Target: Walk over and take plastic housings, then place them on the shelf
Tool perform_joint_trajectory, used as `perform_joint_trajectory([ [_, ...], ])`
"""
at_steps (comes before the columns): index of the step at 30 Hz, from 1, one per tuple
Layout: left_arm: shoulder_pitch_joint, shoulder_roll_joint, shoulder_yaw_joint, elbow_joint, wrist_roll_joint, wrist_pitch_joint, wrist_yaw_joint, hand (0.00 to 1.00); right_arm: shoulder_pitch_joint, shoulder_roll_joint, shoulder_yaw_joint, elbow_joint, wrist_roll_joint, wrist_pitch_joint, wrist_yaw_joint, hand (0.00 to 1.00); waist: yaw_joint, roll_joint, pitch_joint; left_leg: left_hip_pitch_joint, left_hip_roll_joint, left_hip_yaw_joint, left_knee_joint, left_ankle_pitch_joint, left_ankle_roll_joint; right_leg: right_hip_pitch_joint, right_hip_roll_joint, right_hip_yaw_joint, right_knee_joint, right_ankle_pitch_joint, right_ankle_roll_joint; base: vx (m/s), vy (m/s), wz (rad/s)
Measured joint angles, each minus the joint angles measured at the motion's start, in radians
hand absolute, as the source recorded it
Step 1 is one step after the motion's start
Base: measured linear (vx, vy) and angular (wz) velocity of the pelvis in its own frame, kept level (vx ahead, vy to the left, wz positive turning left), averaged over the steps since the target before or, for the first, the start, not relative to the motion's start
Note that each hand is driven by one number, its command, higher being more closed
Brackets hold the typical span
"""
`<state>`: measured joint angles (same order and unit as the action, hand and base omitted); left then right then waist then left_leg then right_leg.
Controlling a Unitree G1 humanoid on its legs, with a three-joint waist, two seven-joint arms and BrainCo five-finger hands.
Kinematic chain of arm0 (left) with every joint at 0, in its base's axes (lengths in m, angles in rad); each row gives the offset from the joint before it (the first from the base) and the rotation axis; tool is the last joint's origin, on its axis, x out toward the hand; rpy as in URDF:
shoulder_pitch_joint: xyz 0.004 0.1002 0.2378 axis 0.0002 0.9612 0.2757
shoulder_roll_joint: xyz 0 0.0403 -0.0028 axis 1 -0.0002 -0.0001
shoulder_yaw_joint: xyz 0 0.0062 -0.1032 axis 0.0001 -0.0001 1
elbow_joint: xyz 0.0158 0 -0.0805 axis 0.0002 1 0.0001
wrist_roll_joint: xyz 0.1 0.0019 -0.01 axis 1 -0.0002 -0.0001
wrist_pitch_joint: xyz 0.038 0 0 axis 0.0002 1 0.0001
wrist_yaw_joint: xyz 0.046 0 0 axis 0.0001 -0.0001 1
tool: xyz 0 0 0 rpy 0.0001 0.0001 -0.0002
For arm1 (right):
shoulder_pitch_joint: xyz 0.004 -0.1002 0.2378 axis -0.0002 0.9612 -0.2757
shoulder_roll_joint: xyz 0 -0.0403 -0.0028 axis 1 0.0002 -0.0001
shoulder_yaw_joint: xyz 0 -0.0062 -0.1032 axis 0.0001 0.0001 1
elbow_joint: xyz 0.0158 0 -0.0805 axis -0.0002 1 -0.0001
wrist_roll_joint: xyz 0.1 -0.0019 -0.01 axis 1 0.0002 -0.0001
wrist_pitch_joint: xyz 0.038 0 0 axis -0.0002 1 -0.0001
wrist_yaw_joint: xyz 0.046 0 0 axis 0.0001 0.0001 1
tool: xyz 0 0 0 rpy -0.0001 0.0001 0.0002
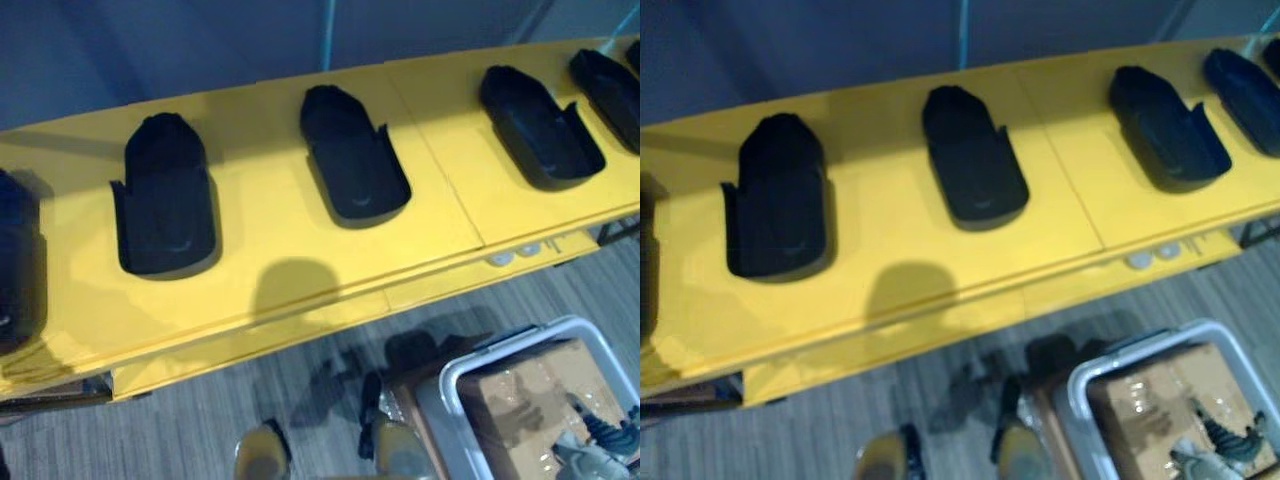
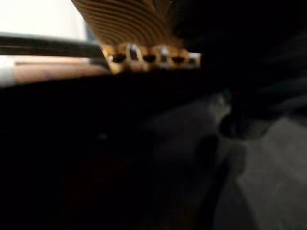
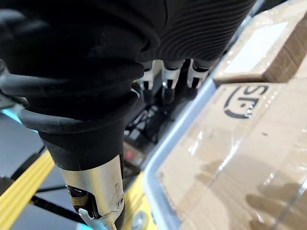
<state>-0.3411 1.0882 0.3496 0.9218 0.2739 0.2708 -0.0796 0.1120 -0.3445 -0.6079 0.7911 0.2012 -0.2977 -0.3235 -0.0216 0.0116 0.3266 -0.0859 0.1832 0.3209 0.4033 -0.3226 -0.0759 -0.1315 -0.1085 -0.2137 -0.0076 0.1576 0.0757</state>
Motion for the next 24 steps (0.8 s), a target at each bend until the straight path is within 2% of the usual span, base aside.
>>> perform_joint_trajectory([
  [3, 0.017, -0.028, 0.028, -0.025, -0.061, -0.002, 0.100, 0.00, 0.000, -0.005, -0.001, -0.001, 0.000, -0.001, 0.018, 0.00, 0.000, 0.003, 0.001, 0.005, 0.000, 0.006, -0.015, 0.007, -0.004, -0.007, 0.003, 0.006, 0.000, 0.000, -0.001, 0.00, -0.043, -0.06],
  [6, 0.015, -0.059, 0.044, -0.098, -0.121, -0.017, 0.282, 0.00, 0.005, -0.001, -0.001, -0.022, -0.001, -0.013, 0.020, 0.00, 0.005, 0.002, 0.001, 0.022, -0.005, 0.015, -0.042, 0.020, -0.005, -0.005, 0.004, 0.013, -0.001, -0.002, -0.003, 0.01, -0.034, -0.04],
  [7, -0.002, -0.059, 0.044, -0.136, -0.145, -0.035, 0.357, 0.00, 0.013, 0.015, -0.001, -0.047, -0.004, -0.035, 0.017, 0.00, 0.006, 0.001, 0.001, 0.034, -0.010, 0.014, -0.055, 0.030, -0.005, -0.002, 0.002, 0.010, -0.002, -0.002, -0.004, 0.02, -0.036, 0.09],
  [9, -0.024, -0.059, 0.043, -0.202, -0.160, -0.067, 0.453, 0.00, 0.025, 0.042, 0.000, -0.086, -0.013, -0.060, 0.016, 0.00, 0.005, 0.002, 0.001, 0.052, -0.018, 0.006, -0.084, 0.045, -0.005, 0.020, -0.002, -0.003, -0.011, -0.004, -0.005, 0.02, -0.033, 0.16],
  [11, -0.044, -0.051, 0.038, -0.356, -0.157, -0.132, 0.601, 0.00, 0.046, 0.072, 0.006, -0.160, -0.044, -0.097, 0.015, 0.00, 0.009, 0.002, -0.001, 0.082, -0.040, -0.007, -0.141, 0.082, -0.002, 0.037, -0.016, -0.016, -0.015, -0.010, -0.005, 0.01, -0.028, 0.21],
  [12, -0.046, -0.042, 0.038, -0.391, -0.155, -0.141, 0.630, 0.00, 0.046, 0.073, 0.010, -0.177, -0.056, -0.102, 0.015, 0.00, 0.010, 0.005, -0.002, 0.088, -0.045, -0.008, -0.157, 0.089, -0.004, 0.038, -0.018, -0.018, -0.017, -0.010, -0.005, 0.00, -0.023, 0.20],
  [14, -0.059, -0.030, 0.039, -0.477, -0.150, -0.171, 0.731, 0.00, 0.053, 0.072, 0.049, -0.257, -0.080, -0.139, 0.016, 0.00, 0.014, 0.015, -0.009, 0.121, -0.054, -0.013, -0.199, 0.115, -0.007, 0.071, -0.021, -0.032, -0.037, -0.008, -0.004, 0.00, -0.024, 0.15],
  [15, -0.059, -0.031, 0.039, -0.490, -0.149, -0.176, 0.747, 0.00, 0.059, 0.072, 0.065, -0.288, -0.083, -0.145, 0.017, 0.00, 0.016, 0.020, -0.015, 0.129, -0.054, -0.013, -0.208, 0.119, -0.009, 0.080, -0.020, -0.036, -0.043, -0.008, -0.004, 0.01, -0.032, 0.07],
  [18, -0.049, -0.035, 0.047, -0.557, -0.147, -0.216, 0.845, 0.00, 0.076, 0.070, 0.161, -0.464, -0.093, -0.180, 0.040, 0.00, 0.034, 0.036, -0.085, 0.151, -0.055, -0.024, -0.258, 0.144, -0.017, 0.103, -0.013, -0.059, -0.073, -0.002, -0.001, 0.03, -0.038, 0.15],
  [20, -0.037, -0.051, 0.093, -0.622, -0.148, -0.249, 0.873, 0.00, 0.059, 0.069, 0.207, -0.555, -0.101, -0.182, 0.060, 0.00, 0.040, 0.041, -0.109, 0.183, -0.052, -0.040, -0.293, 0.158, -0.023, 0.126, -0.008, -0.078, -0.073, -0.005, -0.005, 0.04, -0.025, 0.26],
  [22, 0.016, -0.123, 0.185, -0.744, -0.150, -0.292, 0.904, 0.00, 0.040, 0.055, 0.229, -0.648, -0.118, -0.206, 0.080, 0.00, 0.062, 0.054, -0.144, 0.212, -0.046, -0.049, -0.327, 0.163, -0.028, 0.149, 0.000, -0.095, -0.073, -0.006, -0.006, 0.00, 0.012, 0.18],
  [23, 0.037, -0.145, 0.205, -0.773, -0.151, -0.298, 0.907, 0.00, 0.039, 0.053, 0.235, -0.671, -0.118, -0.207, 0.090, 0.00, 0.065, 0.053, -0.157, 0.209, -0.046, -0.056, -0.327, 0.163, -0.028, 0.151, 0.000, -0.107, -0.073, -0.006, -0.006, -0.01, 0.001, 0.30],
  [24, 0.085, -0.203, 0.249, -0.836, -0.159, -0.315, 0.912, 0.00, 0.033, 0.051, 0.252, -0.720, -0.118, -0.208, 0.112, 0.00, 0.067, 0.054, -0.171, 0.209, -0.047, -0.073, -0.329, 0.165, -0.027, 0.165, -0.003, -0.130, -0.074, -0.006, -0.006, -0.02, 0.014, 0.39],
])
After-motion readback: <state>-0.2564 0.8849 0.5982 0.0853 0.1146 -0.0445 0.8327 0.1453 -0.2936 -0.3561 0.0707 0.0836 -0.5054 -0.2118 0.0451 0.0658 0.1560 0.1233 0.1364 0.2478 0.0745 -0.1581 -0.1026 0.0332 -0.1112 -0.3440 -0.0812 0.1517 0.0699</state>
